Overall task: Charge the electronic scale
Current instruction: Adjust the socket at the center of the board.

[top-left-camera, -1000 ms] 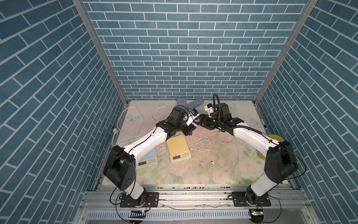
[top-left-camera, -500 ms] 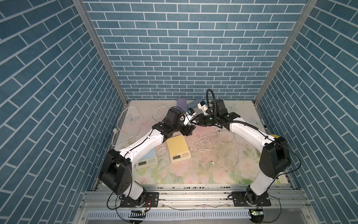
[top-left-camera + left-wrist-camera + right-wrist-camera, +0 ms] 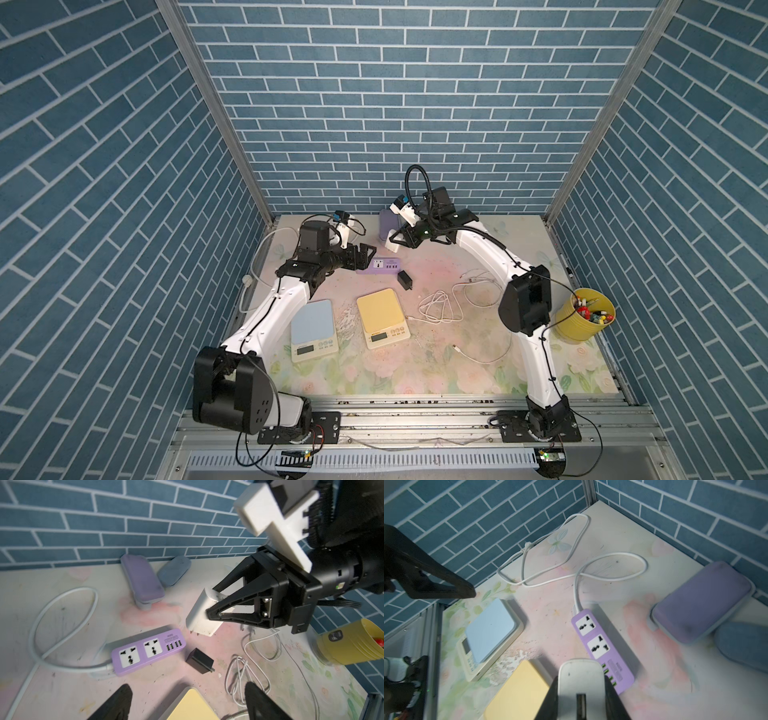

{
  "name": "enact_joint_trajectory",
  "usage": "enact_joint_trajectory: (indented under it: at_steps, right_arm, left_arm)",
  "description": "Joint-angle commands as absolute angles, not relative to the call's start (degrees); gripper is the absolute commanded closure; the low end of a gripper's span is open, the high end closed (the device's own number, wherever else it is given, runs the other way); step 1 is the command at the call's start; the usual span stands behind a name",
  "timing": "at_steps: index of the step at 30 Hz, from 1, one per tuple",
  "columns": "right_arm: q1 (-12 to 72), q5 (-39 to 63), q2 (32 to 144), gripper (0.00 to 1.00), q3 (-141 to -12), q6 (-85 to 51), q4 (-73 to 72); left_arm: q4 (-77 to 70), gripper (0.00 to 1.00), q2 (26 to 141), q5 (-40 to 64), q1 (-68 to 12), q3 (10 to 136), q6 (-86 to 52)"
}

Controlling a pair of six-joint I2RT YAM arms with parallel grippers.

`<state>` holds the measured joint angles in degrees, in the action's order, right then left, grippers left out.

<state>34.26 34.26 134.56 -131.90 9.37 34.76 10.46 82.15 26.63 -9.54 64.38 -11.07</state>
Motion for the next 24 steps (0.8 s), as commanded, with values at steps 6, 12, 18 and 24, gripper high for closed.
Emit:
enact_joint_trajectory:
  at_steps: [6,12,18,24]
  right_arm:
    - [37.2,34.4,151.1,1.0,-152.4,21.4,38.2]
    - [37.3,31.8,147.9,1.0,-145.7,22.7,35.9]
    - [37.4,29.3,139.3,1.0,-132.3,23.5,33.9]
    - [37.4,27.6,129.4,1.0,-116.1,23.5,26.1]
  left_arm:
    - [18.9,0.19,101.2,26.5,-4.0,74.3,-20.4]
    - [28.9,0.26,117.4,24.1,-5.2,92.5,-15.7]
    - [42.2,0.32,132.1,23.3,-9.3,113.4,-9.0]
    - [45.0,0.36,138.1,25.9,-11.9,118.7,-8.7]
